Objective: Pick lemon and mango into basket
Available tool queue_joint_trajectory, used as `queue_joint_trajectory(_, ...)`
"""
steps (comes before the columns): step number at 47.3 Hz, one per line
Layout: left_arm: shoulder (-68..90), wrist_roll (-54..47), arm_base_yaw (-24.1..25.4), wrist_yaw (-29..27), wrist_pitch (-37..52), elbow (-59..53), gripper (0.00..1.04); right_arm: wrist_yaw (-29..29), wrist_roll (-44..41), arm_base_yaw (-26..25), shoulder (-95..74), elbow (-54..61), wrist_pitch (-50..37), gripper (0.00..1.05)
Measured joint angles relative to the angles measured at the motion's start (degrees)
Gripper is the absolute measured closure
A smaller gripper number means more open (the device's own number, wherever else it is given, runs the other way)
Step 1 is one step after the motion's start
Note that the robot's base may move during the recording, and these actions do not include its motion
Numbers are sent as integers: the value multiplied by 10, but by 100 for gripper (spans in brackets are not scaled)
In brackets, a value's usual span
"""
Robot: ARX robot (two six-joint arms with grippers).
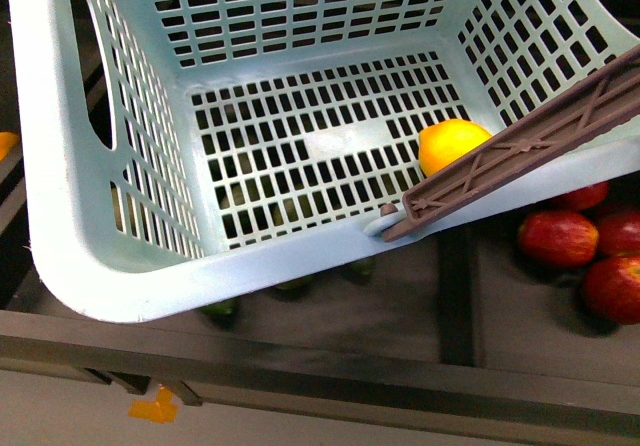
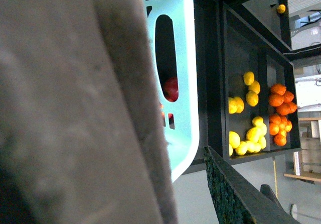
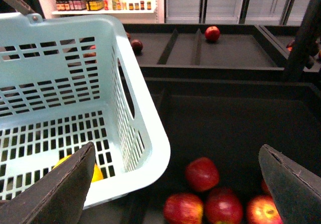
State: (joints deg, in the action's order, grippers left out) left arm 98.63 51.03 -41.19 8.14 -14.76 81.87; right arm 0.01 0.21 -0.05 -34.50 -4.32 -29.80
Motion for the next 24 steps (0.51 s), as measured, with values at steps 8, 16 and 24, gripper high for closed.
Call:
queue_joint_trajectory(8, 0, 0, 0, 2, 0, 0, 76, -1, 0, 0, 0, 0, 0, 9)
queue_joint_trajectory(16, 0, 0, 0, 4, 0, 0, 76, 0, 0, 0, 0, 0, 0, 9)
queue_joint_trajectory(24, 0, 0, 0, 2, 0, 0, 76, 0, 0, 0, 0, 0, 0, 9)
